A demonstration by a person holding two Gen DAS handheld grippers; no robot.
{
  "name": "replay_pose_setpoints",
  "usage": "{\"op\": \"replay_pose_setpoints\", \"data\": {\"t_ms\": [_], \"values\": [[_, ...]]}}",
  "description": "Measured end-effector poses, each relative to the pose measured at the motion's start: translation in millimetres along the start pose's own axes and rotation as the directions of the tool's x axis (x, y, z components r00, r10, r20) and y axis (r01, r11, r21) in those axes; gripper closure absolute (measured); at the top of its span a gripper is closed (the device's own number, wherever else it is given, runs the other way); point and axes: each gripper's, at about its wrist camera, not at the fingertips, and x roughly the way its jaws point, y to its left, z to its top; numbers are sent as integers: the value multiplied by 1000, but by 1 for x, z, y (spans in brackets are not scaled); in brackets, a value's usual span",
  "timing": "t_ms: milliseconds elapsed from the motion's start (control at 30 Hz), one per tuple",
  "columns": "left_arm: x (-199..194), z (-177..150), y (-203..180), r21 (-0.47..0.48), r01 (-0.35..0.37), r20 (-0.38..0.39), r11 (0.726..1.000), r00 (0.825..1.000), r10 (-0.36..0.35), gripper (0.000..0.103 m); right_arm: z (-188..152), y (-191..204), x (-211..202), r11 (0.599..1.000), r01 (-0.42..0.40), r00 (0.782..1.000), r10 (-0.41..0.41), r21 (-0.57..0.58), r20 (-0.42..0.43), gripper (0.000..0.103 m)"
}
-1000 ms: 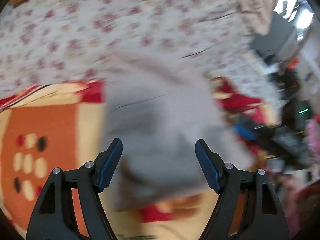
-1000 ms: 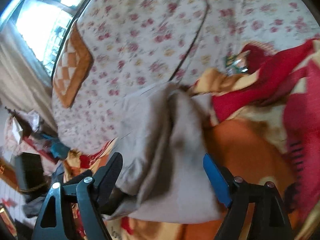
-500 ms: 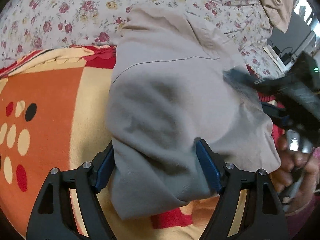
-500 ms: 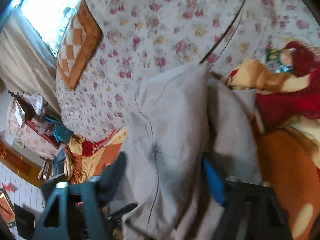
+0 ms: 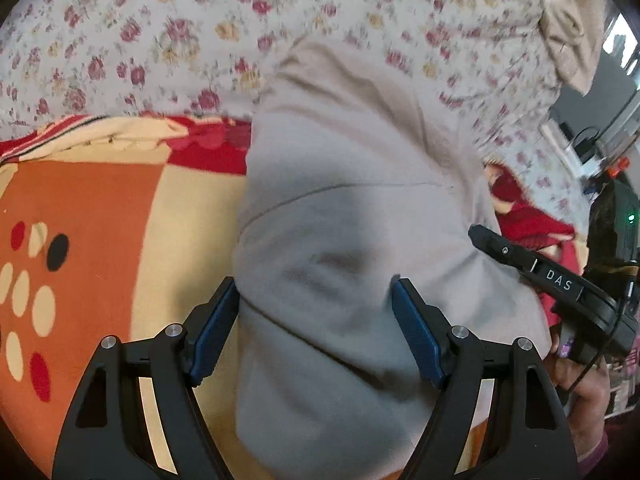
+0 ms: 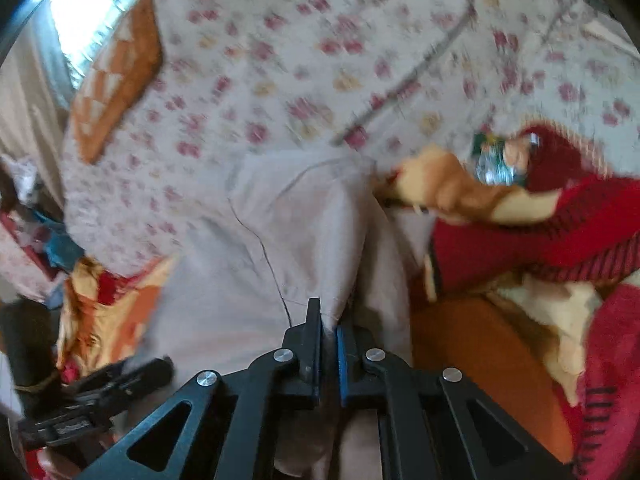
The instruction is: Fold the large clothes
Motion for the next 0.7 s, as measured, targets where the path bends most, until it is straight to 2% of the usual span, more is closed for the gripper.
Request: {"op": "replay_pose_setpoints", "data": {"t_ms": [100,133,200,233,267,300,400,433,467,500,533,567,600,700], "values": [[0,-3,-3,16,-18,6,1000,1000,18,26,-1,-2,-1,1000,-1,1000,1,15,10,98],[-1,-3,-3,20,-17,5,1000,1000,17,26,0,-3,-8,999,-7,1000,7,31,21,92],[0,-4,-2,23,-18,2,1000,1000,18,26,0,-4,-25,999,3,1000,-4,53,21,69],[0,-4,-2,22,-19,1,1000,1000,19,26,-1,-3,-32,998,-2,1000,0,58,21,45],[0,-4,-2,22,-19,2,1000,1000,19,26,-5,-1,-40,998,-22,999,21,65,24,30],[0,-5,-2,22,-19,4,1000,1000,19,26,-10,1,-48,996,-52,998,50,73,25,28],[0,-5,-1,21,-24,10,1000,1000,24,26,-27,10,-52,988,-133,991,135,84,-18,28],[0,-6,-1,19,-25,11,1000,1000,25,25,-34,14,-49,985,-152,987,156,77,-42,31],[-1,-7,0,16,-26,4,1000,1000,26,25,-40,19,-44,987,-154,985,158,54,-70,55],[-2,-8,0,11,-20,-2,1000,1000,20,26,-45,25,-38,992,-130,987,130,4,-95,73],[-6,-10,1,4,-7,-11,1000,1000,7,26,-50,33,-33,996,-66,992,59,-65,-110,87],[-10,-12,4,-1,7,-10,1000,1000,-7,26,-53,37,-32,993,-20,994,8,-117,-106,90],[-14,-16,7,-4,18,2,1000,1000,-18,25,-56,37,-35,989,-7,995,-8,-147,-100,91],[-7,-22,15,-5,10,-17,1000,1000,-11,23,-61,25,-30,984,70,992,-86,-163,-95,92]]}}
